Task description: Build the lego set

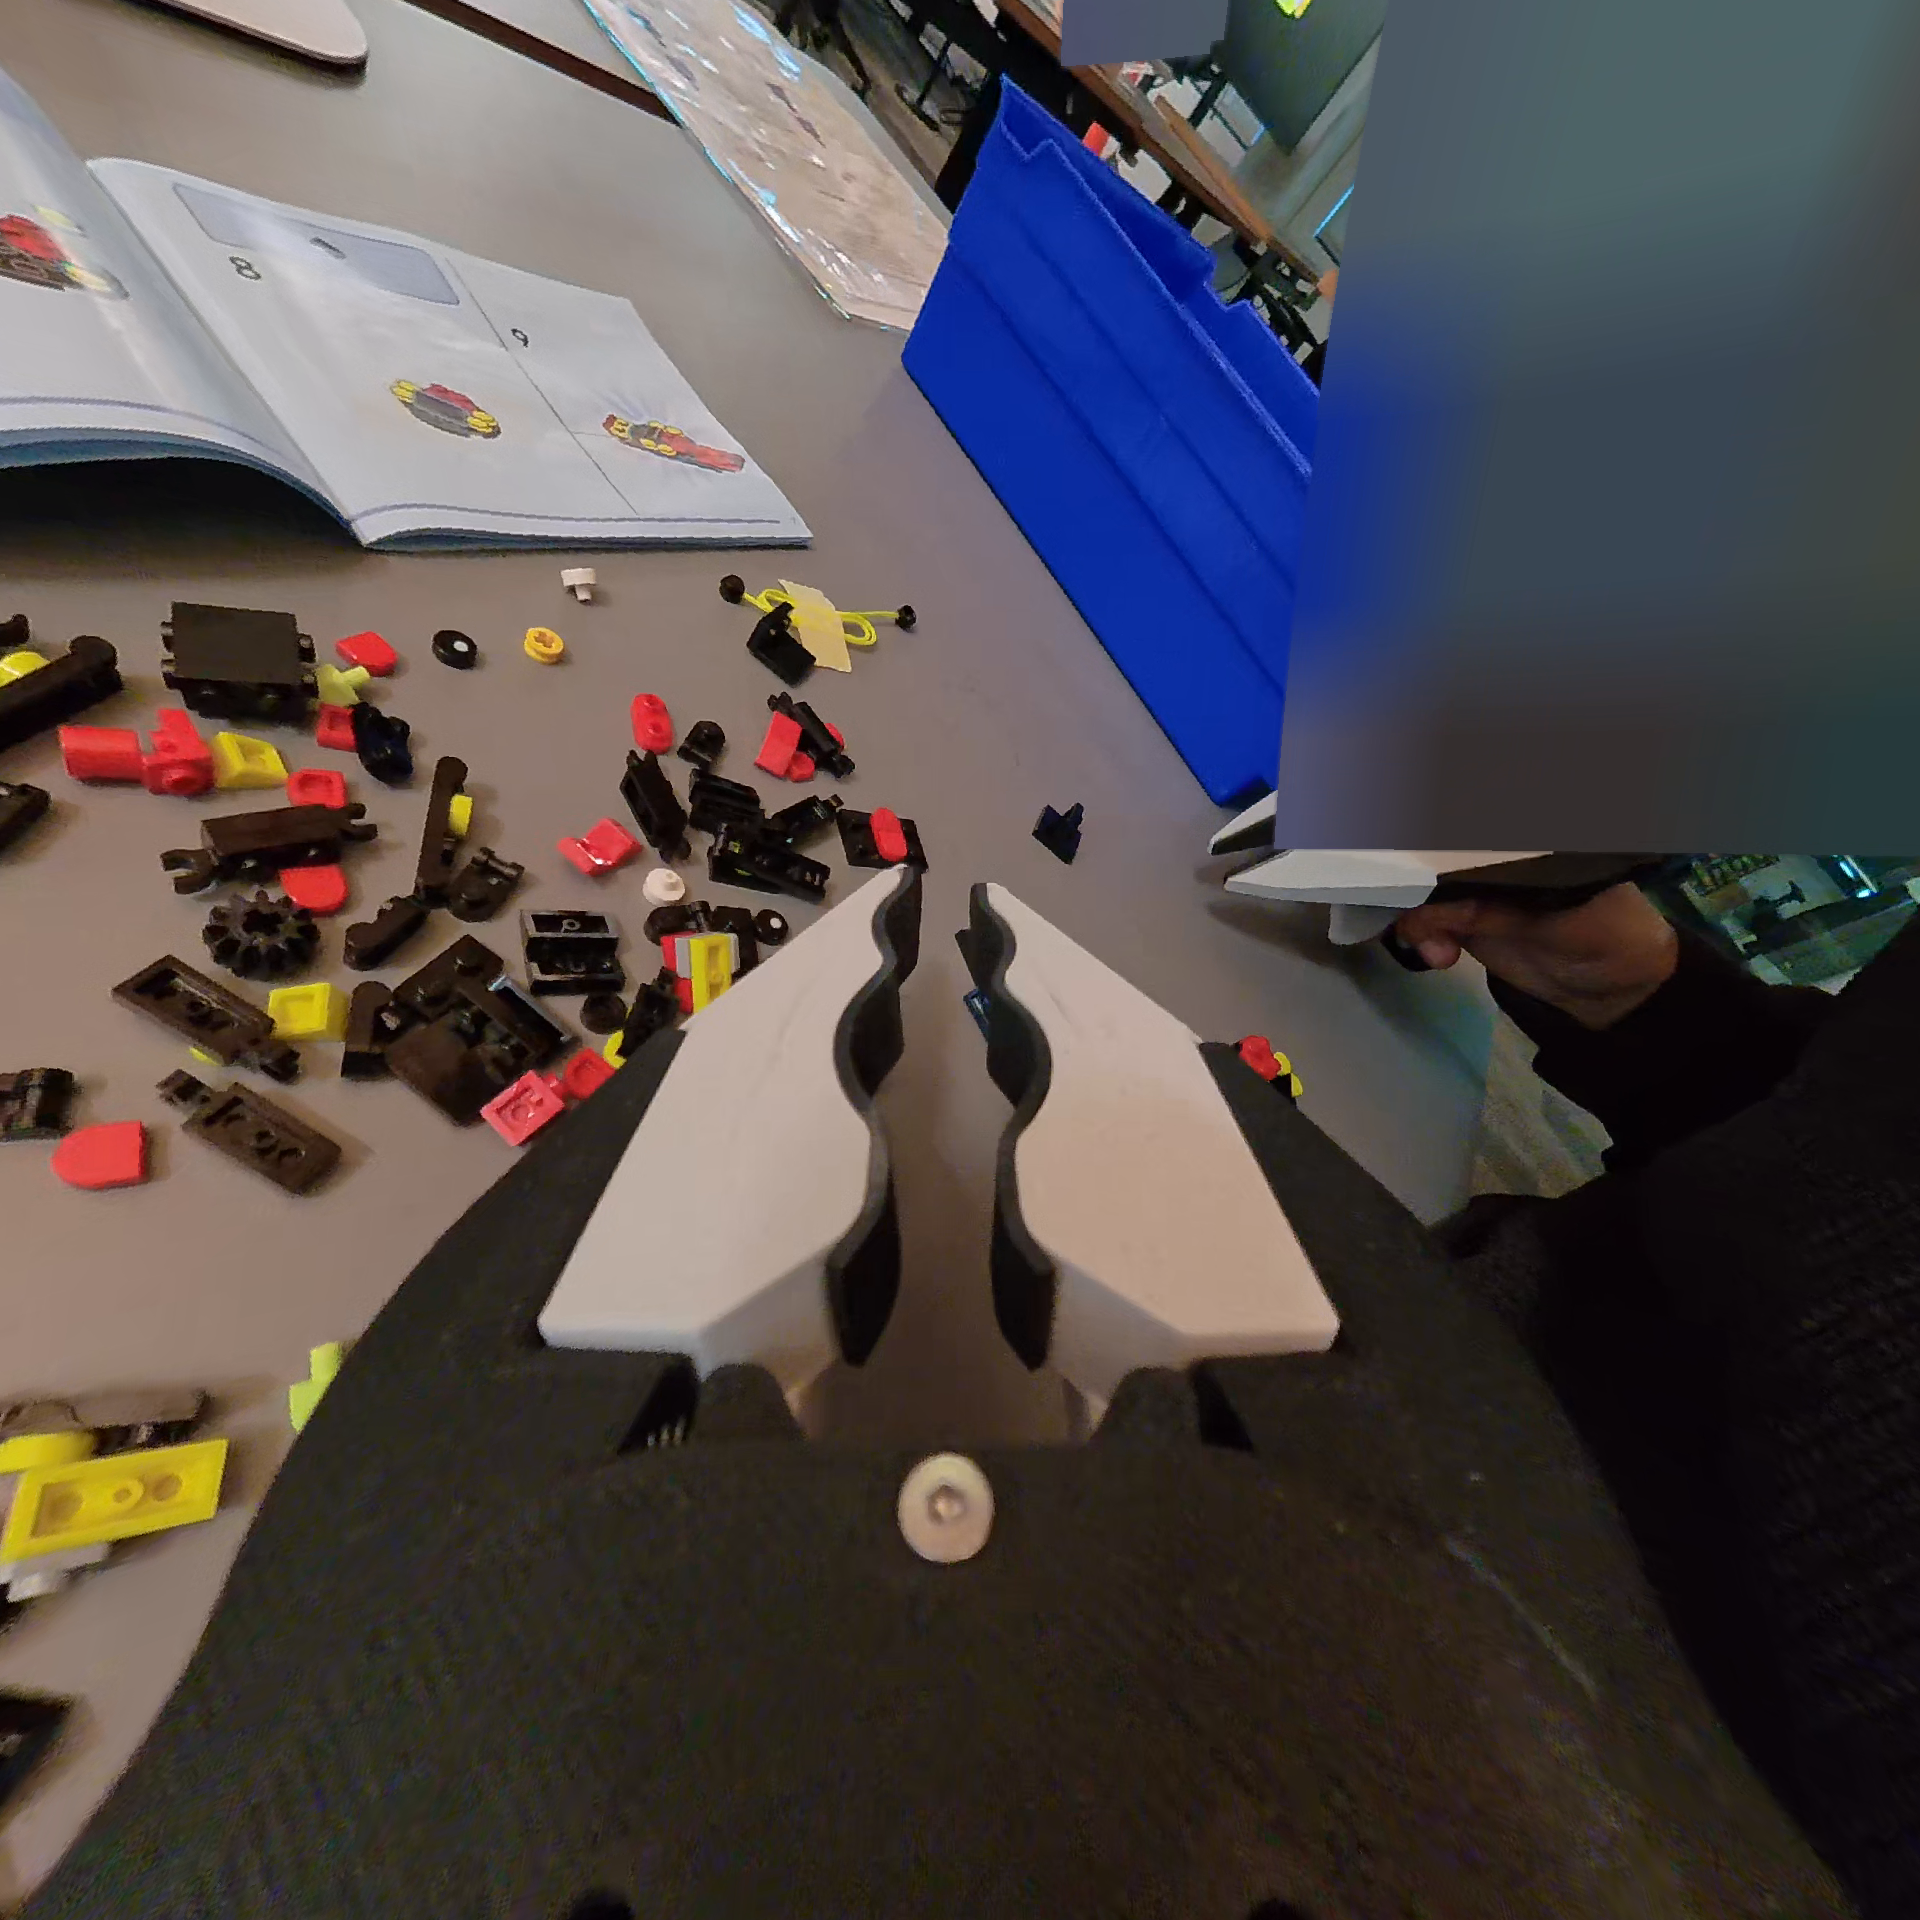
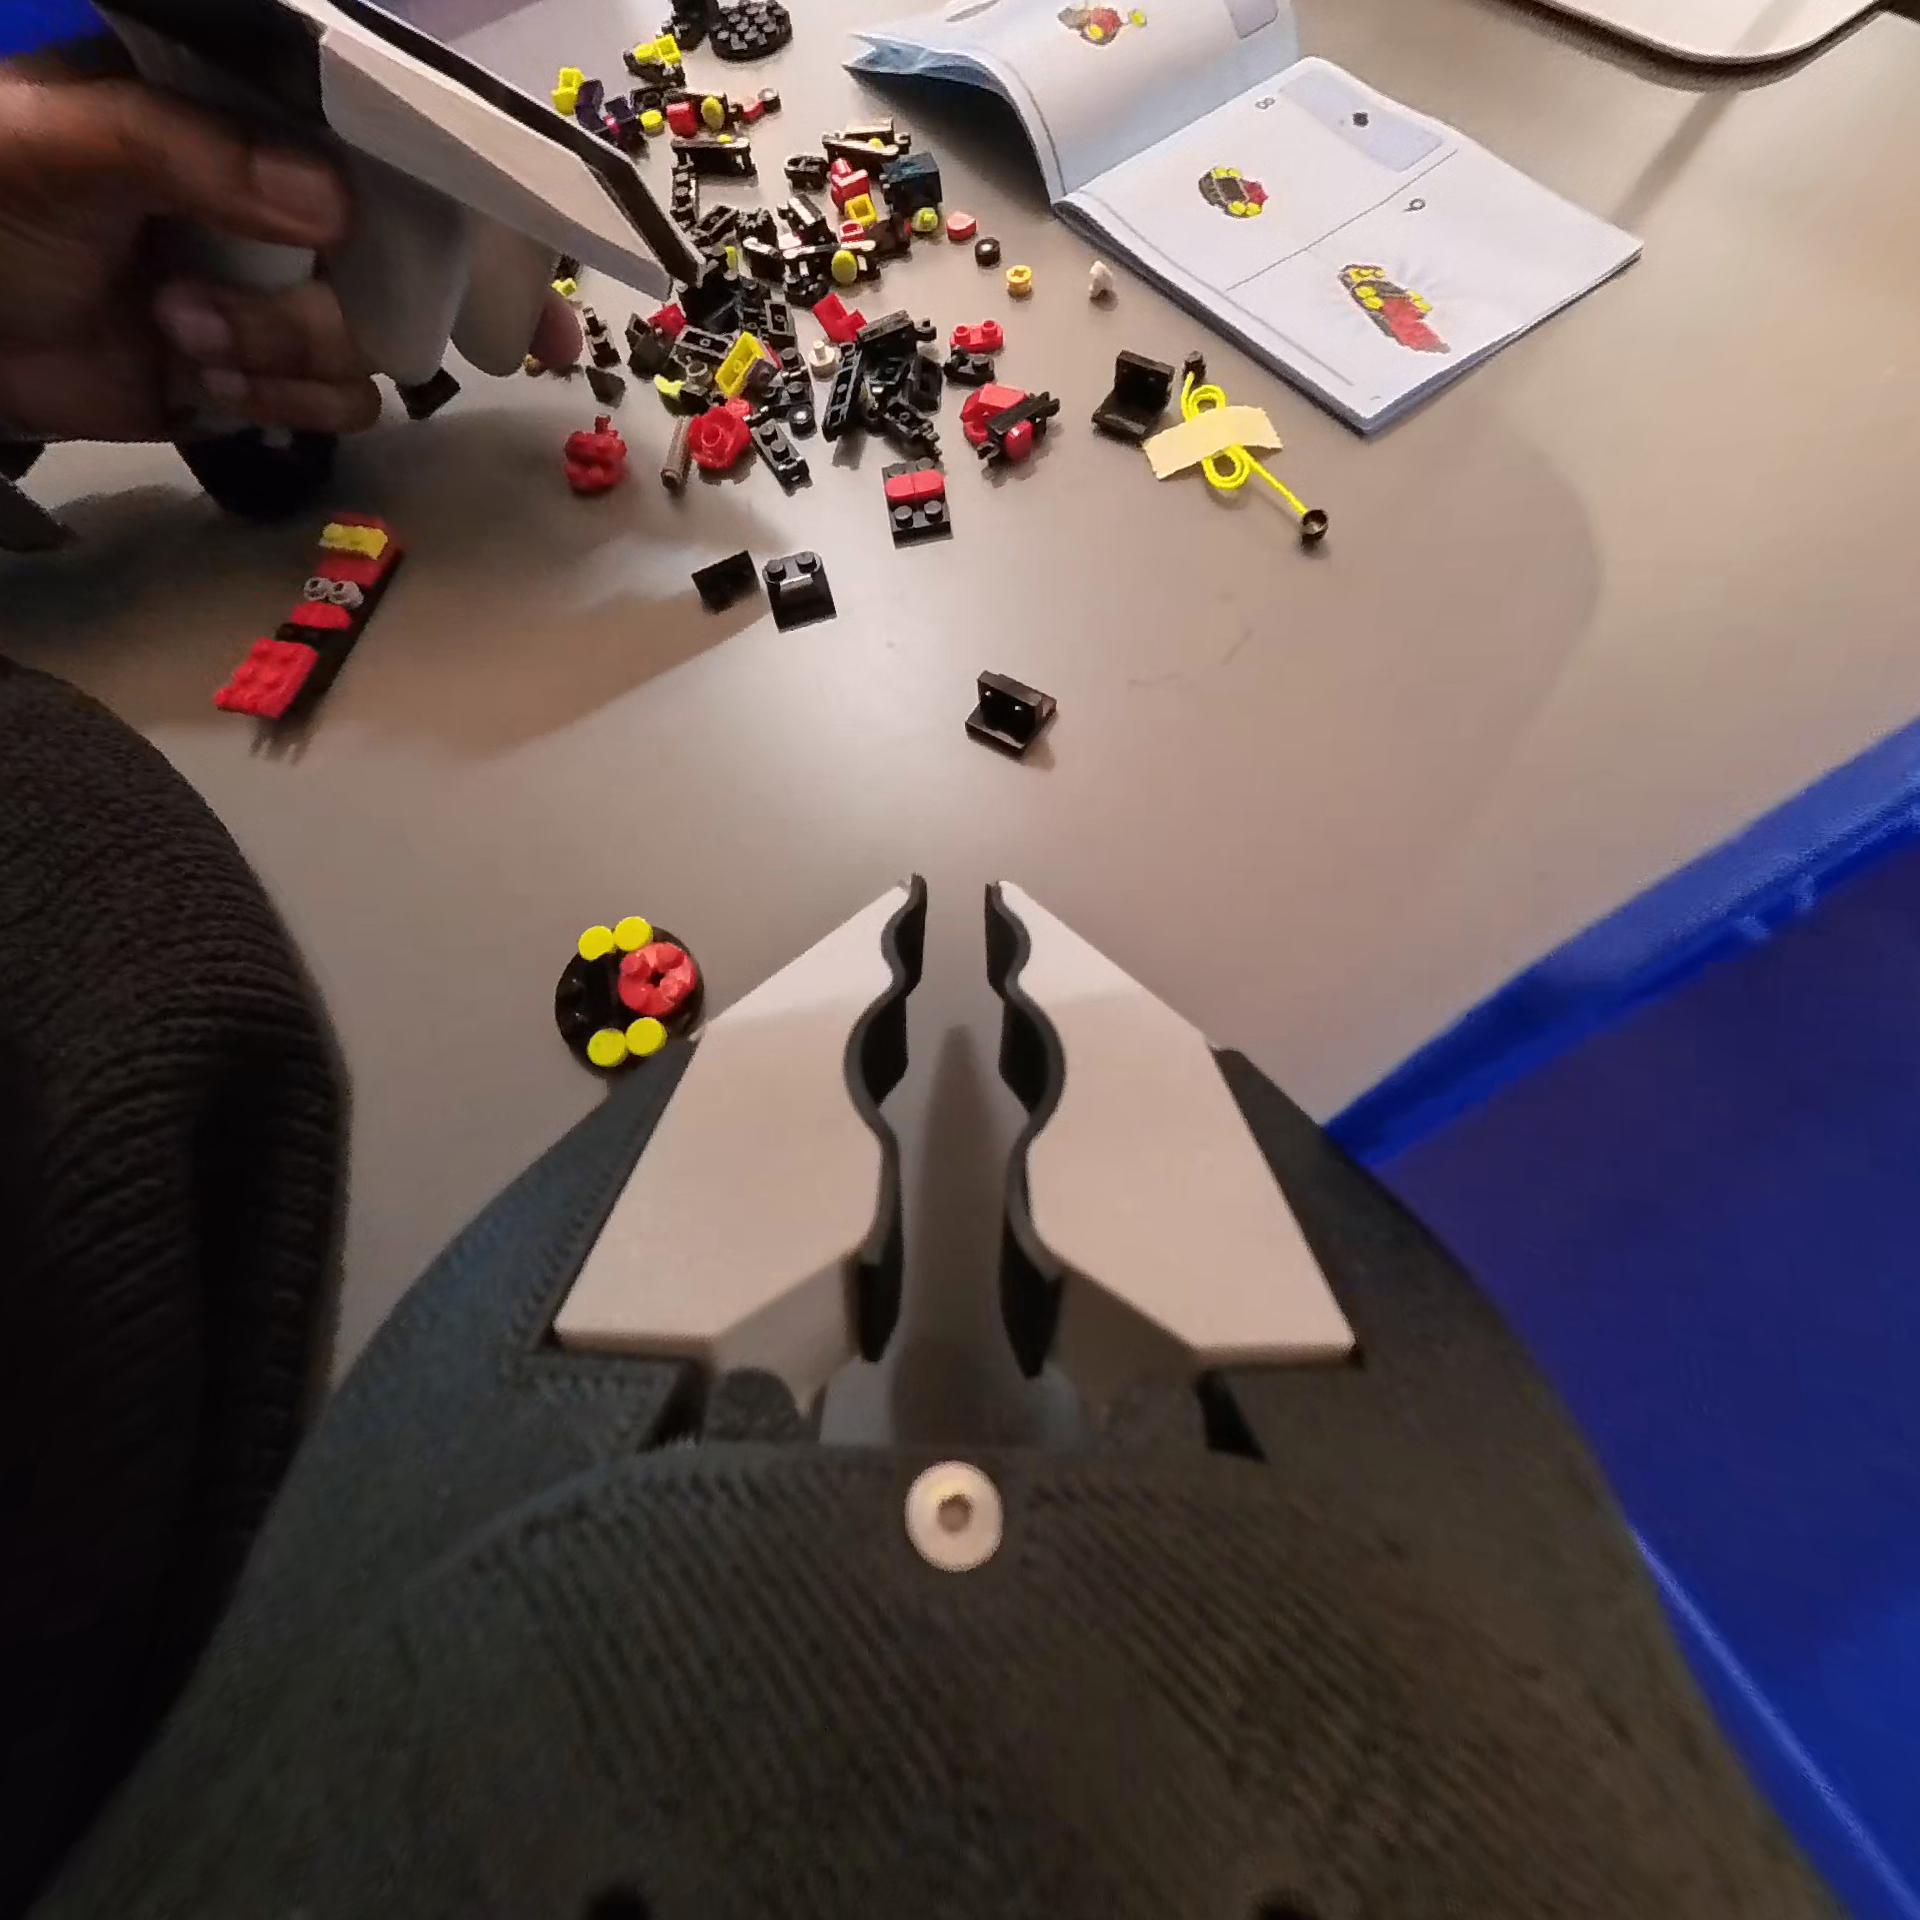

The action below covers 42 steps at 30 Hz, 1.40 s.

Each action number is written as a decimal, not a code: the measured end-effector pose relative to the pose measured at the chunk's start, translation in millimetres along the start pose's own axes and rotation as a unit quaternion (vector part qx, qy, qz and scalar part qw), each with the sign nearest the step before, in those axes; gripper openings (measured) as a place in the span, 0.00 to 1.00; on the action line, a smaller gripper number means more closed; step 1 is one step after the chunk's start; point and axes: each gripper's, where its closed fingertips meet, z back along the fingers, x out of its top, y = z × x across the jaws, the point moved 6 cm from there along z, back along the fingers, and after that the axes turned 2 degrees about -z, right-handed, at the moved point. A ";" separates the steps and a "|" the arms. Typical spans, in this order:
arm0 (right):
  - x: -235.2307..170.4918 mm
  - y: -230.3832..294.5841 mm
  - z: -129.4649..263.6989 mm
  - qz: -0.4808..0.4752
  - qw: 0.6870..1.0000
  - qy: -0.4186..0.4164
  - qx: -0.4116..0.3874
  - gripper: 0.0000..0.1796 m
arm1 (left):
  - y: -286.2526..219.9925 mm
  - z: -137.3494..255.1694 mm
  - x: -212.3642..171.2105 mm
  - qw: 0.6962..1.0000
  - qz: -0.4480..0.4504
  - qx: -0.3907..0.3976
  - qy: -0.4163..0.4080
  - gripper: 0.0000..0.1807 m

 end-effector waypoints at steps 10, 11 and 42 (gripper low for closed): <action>-0.4 0.5 -0.9 0.000 1.000 0.003 0.002 0.05 | 0.1 -0.5 -0.2 1.000 -0.001 0.003 0.002 0.03; -0.5 0.5 -0.9 0.001 1.000 0.004 0.002 0.06 | 0.1 -0.6 -0.2 1.000 -0.002 0.003 0.002 0.03; 6.5 51.0 0.6 0.180 0.982 0.054 0.002 0.18 | -25.6 68.1 -8.0 0.979 -0.190 0.037 0.070 0.13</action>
